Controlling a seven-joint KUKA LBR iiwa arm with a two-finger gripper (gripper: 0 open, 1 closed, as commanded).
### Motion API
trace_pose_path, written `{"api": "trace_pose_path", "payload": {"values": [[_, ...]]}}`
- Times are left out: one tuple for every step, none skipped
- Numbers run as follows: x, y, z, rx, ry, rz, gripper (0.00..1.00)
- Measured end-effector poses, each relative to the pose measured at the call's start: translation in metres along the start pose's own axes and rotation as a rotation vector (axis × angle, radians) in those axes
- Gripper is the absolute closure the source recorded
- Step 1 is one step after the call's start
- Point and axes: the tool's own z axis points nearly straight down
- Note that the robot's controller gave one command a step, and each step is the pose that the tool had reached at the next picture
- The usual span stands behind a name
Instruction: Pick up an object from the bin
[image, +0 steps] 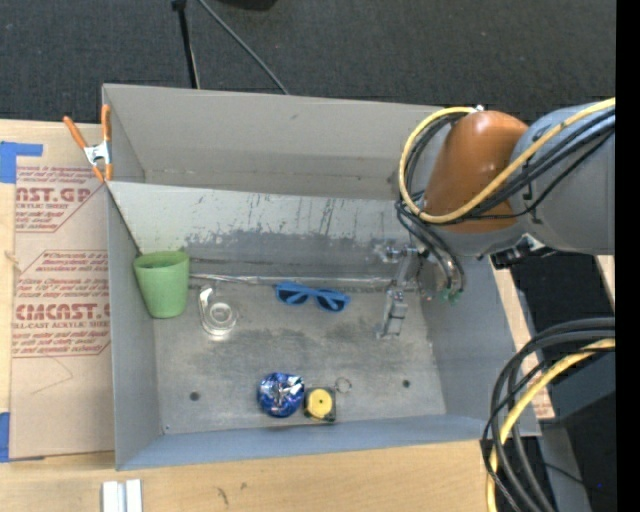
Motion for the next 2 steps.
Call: {"api": "trace_pose_path", "payload": {"values": [[0.0056, 0.0547, 0.0743, 0.001, 0.006, -0.098, 0.00], [0.0035, 0.0518, 0.0698, 0.004, 0.001, -0.093, 1.00]]}}
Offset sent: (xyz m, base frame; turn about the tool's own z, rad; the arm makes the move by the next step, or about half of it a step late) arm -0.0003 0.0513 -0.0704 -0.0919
